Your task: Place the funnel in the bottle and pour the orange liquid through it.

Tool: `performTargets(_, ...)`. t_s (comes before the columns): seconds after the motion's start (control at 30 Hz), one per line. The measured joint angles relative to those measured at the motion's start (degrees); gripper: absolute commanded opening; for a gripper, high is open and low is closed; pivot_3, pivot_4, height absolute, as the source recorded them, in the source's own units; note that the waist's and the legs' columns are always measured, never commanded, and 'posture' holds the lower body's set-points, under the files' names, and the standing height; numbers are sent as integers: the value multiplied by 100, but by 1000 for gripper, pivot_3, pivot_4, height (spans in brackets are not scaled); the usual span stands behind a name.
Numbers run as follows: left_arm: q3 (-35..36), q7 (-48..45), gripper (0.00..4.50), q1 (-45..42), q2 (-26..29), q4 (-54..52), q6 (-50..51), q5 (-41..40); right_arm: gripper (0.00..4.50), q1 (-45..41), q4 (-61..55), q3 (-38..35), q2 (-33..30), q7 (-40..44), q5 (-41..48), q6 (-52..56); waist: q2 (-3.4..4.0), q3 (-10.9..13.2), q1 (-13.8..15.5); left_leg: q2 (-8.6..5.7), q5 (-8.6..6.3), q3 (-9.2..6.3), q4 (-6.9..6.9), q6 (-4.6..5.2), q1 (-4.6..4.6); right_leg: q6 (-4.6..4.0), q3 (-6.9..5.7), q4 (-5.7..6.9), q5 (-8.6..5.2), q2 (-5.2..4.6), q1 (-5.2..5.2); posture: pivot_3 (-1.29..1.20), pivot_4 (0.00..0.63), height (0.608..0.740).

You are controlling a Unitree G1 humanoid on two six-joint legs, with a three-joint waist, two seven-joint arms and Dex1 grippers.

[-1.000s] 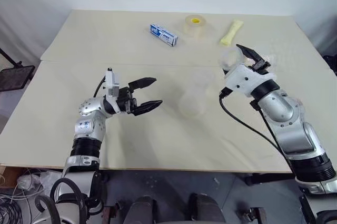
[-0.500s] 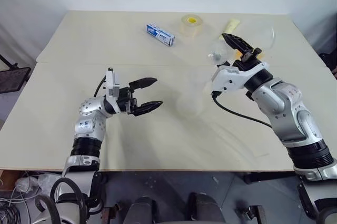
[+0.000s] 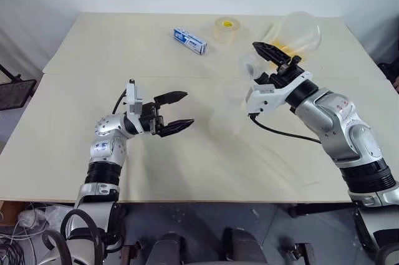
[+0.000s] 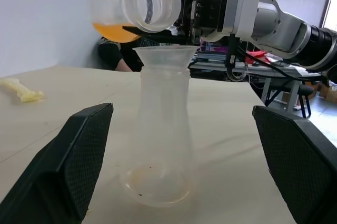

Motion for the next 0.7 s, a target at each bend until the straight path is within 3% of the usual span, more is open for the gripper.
performTargets(0.7, 4, 0, 4500, 0, -6, -1, 0, 0, 2470, -267, 658, 3, -86, -465, -593, -710, 0, 0, -6, 2, 0, 0, -1, 0, 0, 0, 1, 0, 0, 0, -1, 0, 150, 740)
